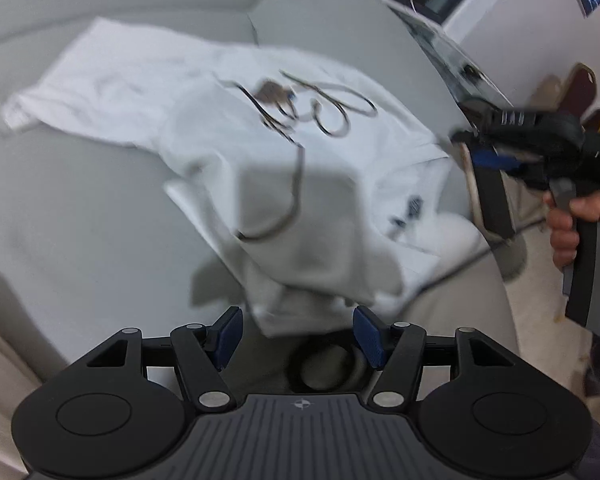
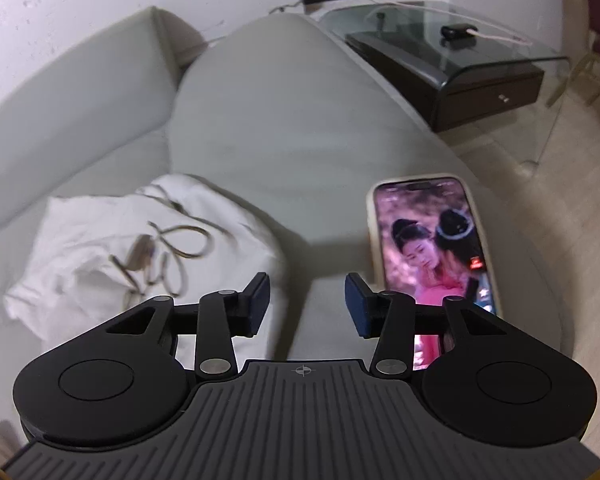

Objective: Fold clothes

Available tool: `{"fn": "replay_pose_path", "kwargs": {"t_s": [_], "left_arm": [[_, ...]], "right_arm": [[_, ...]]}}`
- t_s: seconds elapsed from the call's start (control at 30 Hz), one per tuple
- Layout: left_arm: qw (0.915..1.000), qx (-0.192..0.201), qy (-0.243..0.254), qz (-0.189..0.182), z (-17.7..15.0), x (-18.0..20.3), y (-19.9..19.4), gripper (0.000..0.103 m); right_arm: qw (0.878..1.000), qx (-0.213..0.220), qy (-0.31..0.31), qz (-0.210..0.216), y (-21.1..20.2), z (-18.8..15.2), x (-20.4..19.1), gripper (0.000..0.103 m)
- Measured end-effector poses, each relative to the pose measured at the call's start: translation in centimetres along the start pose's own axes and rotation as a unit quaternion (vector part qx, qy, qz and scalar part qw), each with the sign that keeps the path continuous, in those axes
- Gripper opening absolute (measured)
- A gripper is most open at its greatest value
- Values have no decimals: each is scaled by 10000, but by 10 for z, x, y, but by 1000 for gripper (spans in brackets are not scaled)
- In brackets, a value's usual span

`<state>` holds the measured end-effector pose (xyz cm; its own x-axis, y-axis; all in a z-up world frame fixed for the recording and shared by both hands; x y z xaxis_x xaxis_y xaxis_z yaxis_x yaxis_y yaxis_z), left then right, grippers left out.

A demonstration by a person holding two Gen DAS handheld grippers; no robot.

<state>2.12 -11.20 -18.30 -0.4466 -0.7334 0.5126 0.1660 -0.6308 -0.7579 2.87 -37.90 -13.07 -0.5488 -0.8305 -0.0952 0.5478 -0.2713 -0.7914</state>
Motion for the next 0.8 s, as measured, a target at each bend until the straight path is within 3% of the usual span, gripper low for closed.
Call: {"fn": "replay_pose_path", "kwargs": {"t_s": [0.13, 0.33, 0.47, 0.63, 0.67, 0.7, 0.73, 0.8], "left_arm": [[9991, -344, -190, -126, -8, 0, 19, 57], [9888, 56, -1468, -259, -5, -37, 14, 50], [9743, 72, -2188, -537, -4, -47, 22, 47], [9509, 51, -2911, -1051, -5, -49, 40, 35], [9452, 87, -3055, -1149, -5, -51, 42, 29], [9391, 144, -3195, -1257, -5, -52, 43, 14], [9325, 225, -3330, -1376, -5, -53, 43, 6], [9264, 500, -3449, -1429, -3, -54, 34, 1]], "right_arm": [[9979, -113, 352, 530, -10, -2, 8, 48], [9960, -121, 515, 724, -17, -8, 12, 48], [9961, -96, 484, 725, -17, -9, 8, 48], [9964, -81, 435, 720, -17, -10, 3, 48], [9966, -70, 411, 705, -18, -10, 3, 48], [9968, -71, 398, 696, -18, -11, 2, 48], [9968, -74, 387, 689, -17, -12, 2, 48], [9970, -86, 387, 671, -17, -13, 2, 48]]}}
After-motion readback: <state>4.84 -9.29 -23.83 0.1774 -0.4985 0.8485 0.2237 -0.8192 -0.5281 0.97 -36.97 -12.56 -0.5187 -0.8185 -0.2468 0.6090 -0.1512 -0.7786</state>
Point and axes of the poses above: each gripper's, at about its wrist camera, not at the fingertips, and y roughly the way its jaws point, x to its right, z to its top, the point moved 8 cm from there along y, roughly the way its jaws point, and after that the axes turned 9 degrees about -z, right-handed, at the moved point
